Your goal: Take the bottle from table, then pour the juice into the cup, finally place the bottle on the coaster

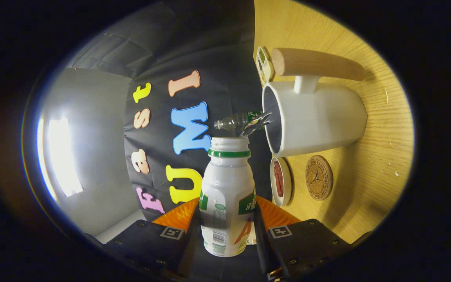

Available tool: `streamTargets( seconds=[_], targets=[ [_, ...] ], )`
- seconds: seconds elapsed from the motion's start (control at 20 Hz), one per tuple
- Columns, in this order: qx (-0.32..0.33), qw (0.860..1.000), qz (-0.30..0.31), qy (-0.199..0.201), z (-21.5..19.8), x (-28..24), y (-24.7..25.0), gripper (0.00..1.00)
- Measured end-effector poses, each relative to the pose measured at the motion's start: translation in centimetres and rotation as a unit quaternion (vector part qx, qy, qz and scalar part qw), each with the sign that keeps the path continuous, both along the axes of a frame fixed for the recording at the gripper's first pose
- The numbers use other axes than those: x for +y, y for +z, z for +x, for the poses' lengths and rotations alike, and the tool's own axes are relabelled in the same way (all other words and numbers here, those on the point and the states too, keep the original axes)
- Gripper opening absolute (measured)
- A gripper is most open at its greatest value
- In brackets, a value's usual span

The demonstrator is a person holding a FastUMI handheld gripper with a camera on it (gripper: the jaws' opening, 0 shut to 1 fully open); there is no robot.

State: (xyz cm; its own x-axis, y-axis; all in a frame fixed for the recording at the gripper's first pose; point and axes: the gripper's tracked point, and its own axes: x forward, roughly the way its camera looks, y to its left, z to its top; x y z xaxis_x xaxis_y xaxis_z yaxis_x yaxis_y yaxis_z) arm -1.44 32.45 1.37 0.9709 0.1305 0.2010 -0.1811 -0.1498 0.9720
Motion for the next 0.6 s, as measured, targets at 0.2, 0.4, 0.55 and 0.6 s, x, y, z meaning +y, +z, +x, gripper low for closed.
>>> streamTargets(
  seconds=[0.2, 0.4, 0.55, 0.6],
  targets=[
    [-0.001, 1.0, 0.003, 0.002, -0.06, 0.03, 0.04, 0.65],
    [-0.001, 1.0, 0.013, 0.003, -0.11, -0.05, 0.0, 0.64],
    [-0.001, 1.0, 0.017, 0.003, -0.13, -0.02, 0.0, 0.64],
    [-0.001, 1.0, 0.018, 0.003, -0.14, 0.04, 0.08, 0.64]
  ],
)
